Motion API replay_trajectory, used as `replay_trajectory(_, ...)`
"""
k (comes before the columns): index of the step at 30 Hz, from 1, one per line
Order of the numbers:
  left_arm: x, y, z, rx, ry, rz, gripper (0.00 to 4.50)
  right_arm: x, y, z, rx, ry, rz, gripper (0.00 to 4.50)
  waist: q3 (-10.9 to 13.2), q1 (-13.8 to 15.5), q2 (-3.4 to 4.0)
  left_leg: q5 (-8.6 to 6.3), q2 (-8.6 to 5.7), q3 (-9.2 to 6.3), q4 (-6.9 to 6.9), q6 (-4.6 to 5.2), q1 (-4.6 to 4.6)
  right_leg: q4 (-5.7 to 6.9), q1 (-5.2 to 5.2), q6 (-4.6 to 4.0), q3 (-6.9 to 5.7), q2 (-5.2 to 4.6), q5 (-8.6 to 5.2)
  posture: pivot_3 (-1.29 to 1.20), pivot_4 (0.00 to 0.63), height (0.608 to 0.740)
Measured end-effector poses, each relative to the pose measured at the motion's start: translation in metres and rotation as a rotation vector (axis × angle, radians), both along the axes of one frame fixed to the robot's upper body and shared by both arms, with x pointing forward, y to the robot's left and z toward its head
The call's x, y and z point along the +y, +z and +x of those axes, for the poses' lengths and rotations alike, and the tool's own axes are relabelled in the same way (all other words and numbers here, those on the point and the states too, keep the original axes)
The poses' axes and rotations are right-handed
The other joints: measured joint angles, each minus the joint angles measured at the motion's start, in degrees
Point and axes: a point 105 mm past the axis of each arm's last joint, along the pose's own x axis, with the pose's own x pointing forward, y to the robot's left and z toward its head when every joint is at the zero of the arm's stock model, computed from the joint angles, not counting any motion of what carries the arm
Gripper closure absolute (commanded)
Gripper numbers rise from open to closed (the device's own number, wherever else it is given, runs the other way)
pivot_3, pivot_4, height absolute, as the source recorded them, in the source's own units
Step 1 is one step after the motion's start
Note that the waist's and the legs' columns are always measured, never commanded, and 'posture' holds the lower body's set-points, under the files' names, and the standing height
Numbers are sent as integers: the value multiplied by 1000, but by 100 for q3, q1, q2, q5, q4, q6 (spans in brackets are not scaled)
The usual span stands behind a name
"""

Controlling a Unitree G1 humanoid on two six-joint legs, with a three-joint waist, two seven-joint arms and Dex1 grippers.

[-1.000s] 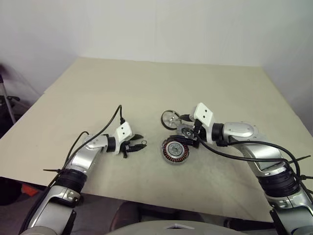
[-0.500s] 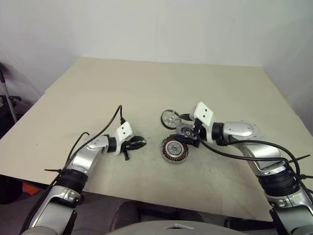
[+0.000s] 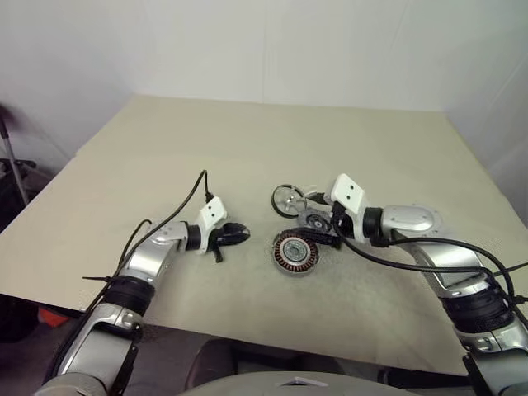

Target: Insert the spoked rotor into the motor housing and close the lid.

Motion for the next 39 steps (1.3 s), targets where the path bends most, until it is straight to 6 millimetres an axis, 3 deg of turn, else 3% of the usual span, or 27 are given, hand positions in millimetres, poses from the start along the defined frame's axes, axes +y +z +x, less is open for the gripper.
replay_trajectory(3, -10, 17, 8, -36, -23, -24, 3788, -16, -7, -15, 26, 2, -75, 0, 0, -9, -1, 6, 0, 7, 1, 32, -60, -10, -66, 27, -1, 0, 15, 0, 0, 740)
replay_trajectory(7, -22, 30, 11, -61, -70, -48, 3788, -29, -1, -32, 21, 12, -120, 0, 0, -28, -1, -1, 8, 23, -1, 43, -73, -19, -80, 38, -2, 2, 17, 0, 0, 740)
replay_trajectory(13, -36, 38, 5, -60, -173, -64, 3788, -33, -5, -53, 53, 11, -112, 0, 1, -17, -1, -11, 16, 39, -6, 59, -60, -46, -78, 43, -4, 2, 19, 0, 0, 740)
replay_trajectory(28, -60, 41, -10, -26, -351, -75, 3788, -33, -25, -62, 73, -34, -152, 0, 0, -12, -1, -8, 21, 52, -5, 58, -50, -42, -60, 18, 1, 2, 10, 0, 0, 740)
replay_trajectory(39, -73, 32, -22, 27, -439, -53, 3788, -33, -27, -60, 52, -54, -154, 0, 0, -11, 0, -8, 22, 56, -3, 59, -49, -36, -59, 18, 2, 2, 10, 0, 0, 740)
